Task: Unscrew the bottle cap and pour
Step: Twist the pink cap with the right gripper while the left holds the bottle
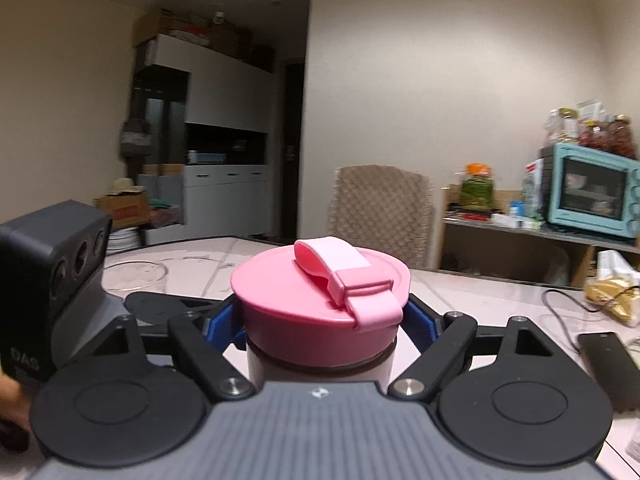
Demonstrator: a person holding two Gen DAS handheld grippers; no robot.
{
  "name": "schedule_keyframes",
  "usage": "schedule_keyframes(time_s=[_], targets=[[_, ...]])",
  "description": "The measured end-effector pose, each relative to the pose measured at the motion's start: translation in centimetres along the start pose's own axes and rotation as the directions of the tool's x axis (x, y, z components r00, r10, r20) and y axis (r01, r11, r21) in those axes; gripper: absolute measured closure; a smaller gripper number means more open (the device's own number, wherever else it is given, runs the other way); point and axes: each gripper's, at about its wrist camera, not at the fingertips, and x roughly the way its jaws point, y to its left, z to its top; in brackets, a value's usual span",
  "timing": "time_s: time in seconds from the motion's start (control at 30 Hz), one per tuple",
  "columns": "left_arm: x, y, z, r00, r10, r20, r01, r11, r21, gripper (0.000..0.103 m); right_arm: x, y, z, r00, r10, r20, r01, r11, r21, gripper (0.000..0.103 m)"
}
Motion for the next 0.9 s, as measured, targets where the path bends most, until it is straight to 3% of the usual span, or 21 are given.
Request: schedule_keyframes(time_s=[0.1, 0.27, 0.43, 0.7, 0.77, 0.8, 0.9], targets=[[0.0, 0.1, 0.0, 1.0, 0.001, 0.0, -0.001, 1.0, 0.002, 0.013, 0.1, -1.7, 0.2, 0.994, 0.106, -0.007, -0.107, 0.994, -0.039, 0.018], [0.1, 0.1, 0.1, 1.0, 0.0, 0.0, 0.0, 1.0, 0.0, 0.013, 0.1, -3.2, 1.0, 0.976, 0.214, -0.045, -0.218, 0.969, -0.12, 0.018], [0.1, 0.3, 0.1, 1.0, 0.0, 0.0, 0.0, 1.0, 0.0, 0.013, 0.3, -4.4, 1.6, 0.951, 0.3, -0.071, -0.307, 0.945, -0.117, 0.018], [0.1, 0.3, 0.1, 1.0, -0.001, 0.0, 0.001, 1.0, -0.001, 0.013, -0.1, -4.6, 1.8, 0.944, 0.324, -0.06, -0.328, 0.938, -0.109, 0.018], [0.1, 0.3, 0.1, 1.0, 0.0, 0.0, 0.0, 1.0, 0.0, 0.013, -0.2, -4.4, 1.9, 0.952, 0.301, -0.058, -0.305, 0.947, -0.096, 0.014], [0.1, 0.3, 0.1, 1.0, 0.0, 0.0, 0.0, 1.0, 0.0, 0.013, -0.3, -4.3, 1.8, 0.956, 0.288, -0.056, -0.293, 0.952, -0.093, 0.007], [0.1, 0.4, 0.1, 1.0, 0.0, 0.0, 0.0, 1.0, 0.0, 0.013, -0.8, -3.7, 1.9, 0.972, 0.229, -0.045, -0.231, 0.971, -0.066, 0.005]])
